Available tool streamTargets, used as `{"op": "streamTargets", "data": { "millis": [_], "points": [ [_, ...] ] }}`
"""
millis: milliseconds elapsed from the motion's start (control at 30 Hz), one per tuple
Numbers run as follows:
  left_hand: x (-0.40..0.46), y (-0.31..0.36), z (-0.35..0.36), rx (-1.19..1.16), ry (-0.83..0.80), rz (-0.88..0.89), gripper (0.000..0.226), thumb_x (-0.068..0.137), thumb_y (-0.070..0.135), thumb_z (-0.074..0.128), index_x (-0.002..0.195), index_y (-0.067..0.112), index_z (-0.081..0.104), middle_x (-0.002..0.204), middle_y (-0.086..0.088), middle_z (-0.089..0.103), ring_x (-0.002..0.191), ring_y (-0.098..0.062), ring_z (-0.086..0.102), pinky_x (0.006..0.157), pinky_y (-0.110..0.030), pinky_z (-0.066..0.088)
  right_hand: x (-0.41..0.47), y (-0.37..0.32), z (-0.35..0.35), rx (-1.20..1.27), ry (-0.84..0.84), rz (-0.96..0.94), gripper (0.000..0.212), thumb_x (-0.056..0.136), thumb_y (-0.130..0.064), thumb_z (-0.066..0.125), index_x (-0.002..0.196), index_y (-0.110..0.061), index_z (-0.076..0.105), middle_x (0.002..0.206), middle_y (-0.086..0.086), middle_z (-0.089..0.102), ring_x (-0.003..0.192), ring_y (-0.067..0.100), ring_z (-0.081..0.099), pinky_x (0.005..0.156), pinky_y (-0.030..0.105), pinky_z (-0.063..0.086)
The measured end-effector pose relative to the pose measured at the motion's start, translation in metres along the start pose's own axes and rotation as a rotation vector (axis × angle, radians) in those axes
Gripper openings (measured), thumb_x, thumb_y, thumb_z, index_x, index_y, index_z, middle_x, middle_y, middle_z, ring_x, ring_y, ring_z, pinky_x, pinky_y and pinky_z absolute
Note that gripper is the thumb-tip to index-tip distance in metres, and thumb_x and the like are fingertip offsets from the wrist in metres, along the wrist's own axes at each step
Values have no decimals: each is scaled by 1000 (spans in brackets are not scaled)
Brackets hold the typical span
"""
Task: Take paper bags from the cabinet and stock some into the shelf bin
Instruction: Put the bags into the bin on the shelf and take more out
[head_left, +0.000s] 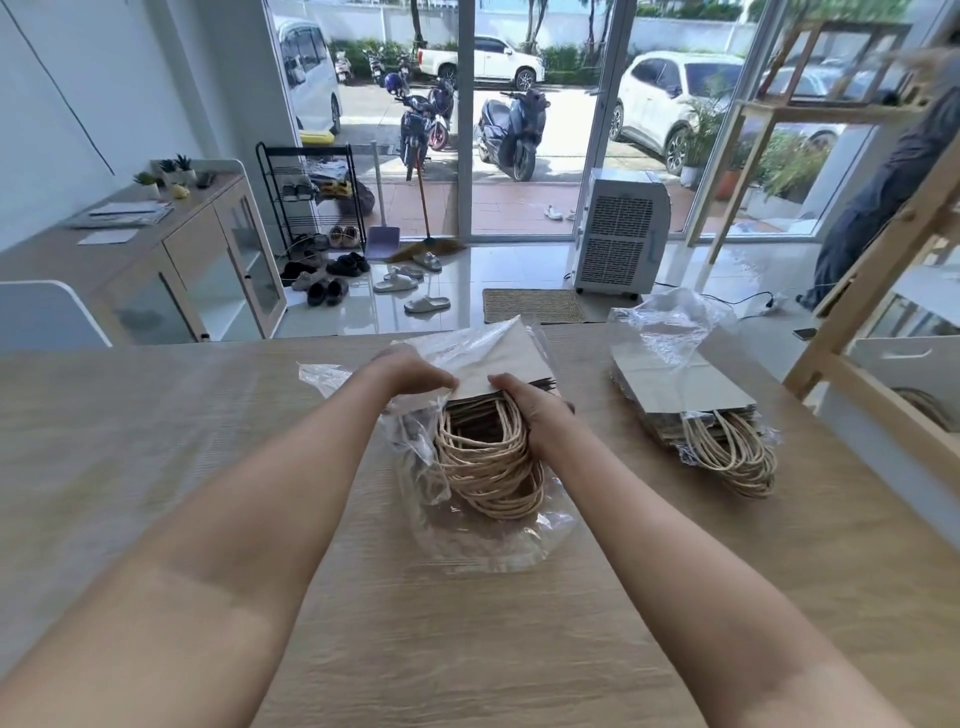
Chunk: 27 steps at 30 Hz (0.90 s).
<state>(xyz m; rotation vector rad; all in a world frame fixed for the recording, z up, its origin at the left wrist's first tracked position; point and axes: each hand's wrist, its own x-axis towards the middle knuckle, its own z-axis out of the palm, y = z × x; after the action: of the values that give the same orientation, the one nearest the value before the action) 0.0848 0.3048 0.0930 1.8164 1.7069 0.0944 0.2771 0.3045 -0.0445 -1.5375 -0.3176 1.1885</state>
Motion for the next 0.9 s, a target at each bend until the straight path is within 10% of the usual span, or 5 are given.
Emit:
{"op": "streamTargets", "data": {
  "millis": [167,367,500,900],
  "points": [
    [-2,0,-9,181,151,63,69,84,53,61,136,8,53,141,-13,52,124,-30,53,88,-31,45,-70,-31,4,129,-14,-24,92,15,-18,85,104,-3,65,89,17,74,75,34,73,67,59,57],
    [-7,0,-13,288,228,77,57,88,46,57,129,6,55,132,-12,58,116,-28,57,77,-30,42,-122,-59,-14,87,-113,-58,35,48,-14,82,70,-9,56,45,0,57,23,8,48,31,14,39],
    [-18,13,-12,412,274,105,49,88,41,57,125,9,54,128,-10,58,114,-29,57,82,-33,45,-153,-73,-44,-1,-56,-174,21,72,0,72,79,-6,53,27,-5,49,20,6,44,28,11,34],
    [-105,130,30,319,249,663,128,62,54,83,153,36,-4,159,-13,11,147,-35,12,117,-49,21,-246,-129,-228,-466,-117,-527,31,65,-3,82,88,-15,67,97,15,73,83,25,71,82,35,58]
  ]
}}
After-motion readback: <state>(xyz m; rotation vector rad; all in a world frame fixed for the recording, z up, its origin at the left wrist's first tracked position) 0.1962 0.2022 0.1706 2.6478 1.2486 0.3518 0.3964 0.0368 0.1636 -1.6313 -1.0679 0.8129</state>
